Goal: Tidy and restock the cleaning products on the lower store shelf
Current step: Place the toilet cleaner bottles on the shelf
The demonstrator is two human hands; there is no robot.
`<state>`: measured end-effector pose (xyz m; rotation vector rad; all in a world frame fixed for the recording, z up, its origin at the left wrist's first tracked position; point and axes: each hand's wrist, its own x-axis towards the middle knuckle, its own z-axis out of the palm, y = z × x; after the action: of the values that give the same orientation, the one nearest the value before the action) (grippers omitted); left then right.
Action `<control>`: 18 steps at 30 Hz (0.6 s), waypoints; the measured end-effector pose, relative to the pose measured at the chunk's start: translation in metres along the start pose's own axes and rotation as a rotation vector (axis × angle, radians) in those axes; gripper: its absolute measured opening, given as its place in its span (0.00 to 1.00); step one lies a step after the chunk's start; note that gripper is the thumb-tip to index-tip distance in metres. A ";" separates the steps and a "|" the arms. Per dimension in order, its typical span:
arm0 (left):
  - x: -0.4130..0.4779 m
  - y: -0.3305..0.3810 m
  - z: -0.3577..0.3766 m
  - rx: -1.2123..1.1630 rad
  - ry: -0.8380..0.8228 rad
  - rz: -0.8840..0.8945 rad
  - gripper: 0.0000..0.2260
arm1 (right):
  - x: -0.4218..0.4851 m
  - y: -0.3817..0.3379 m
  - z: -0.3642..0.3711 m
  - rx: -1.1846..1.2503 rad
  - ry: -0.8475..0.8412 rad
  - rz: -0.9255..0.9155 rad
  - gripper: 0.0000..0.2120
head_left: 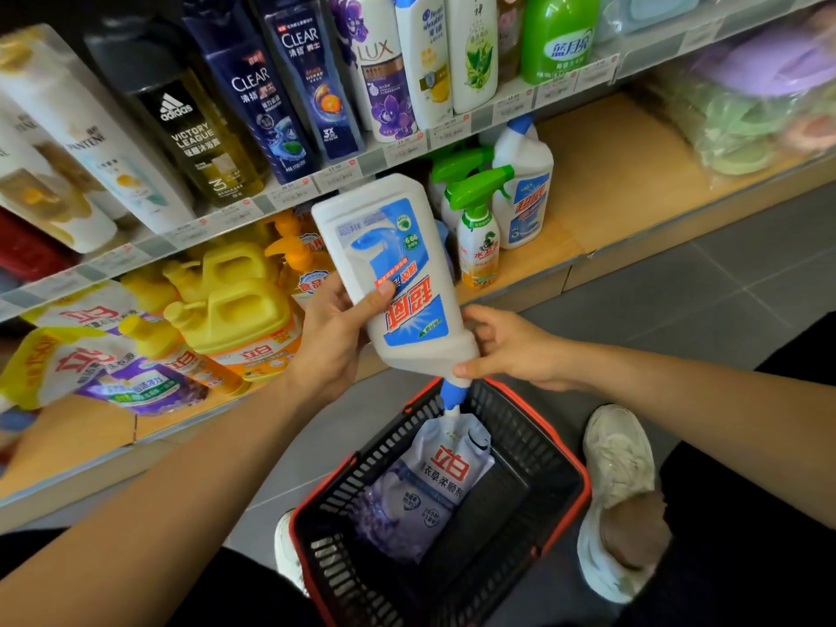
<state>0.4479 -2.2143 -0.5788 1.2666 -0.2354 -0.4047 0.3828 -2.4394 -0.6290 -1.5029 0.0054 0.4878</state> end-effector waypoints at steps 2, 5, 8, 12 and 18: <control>0.000 -0.001 0.000 -0.034 -0.008 -0.015 0.21 | -0.002 0.003 -0.001 0.108 0.000 0.004 0.28; 0.001 0.001 -0.001 -0.039 -0.017 -0.070 0.20 | -0.008 0.004 -0.007 0.251 0.018 -0.023 0.28; 0.001 -0.002 -0.005 0.082 -0.003 -0.141 0.20 | -0.015 -0.004 -0.019 0.170 0.129 -0.077 0.31; 0.000 -0.015 -0.002 0.206 0.080 -0.250 0.20 | -0.027 -0.020 -0.036 -0.014 0.272 -0.159 0.30; 0.004 -0.037 0.001 0.407 0.138 -0.353 0.12 | -0.042 -0.052 -0.060 -0.264 0.326 -0.236 0.22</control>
<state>0.4449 -2.2257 -0.6140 1.7389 0.0299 -0.5875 0.3783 -2.5085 -0.5719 -1.8025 0.0188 0.0503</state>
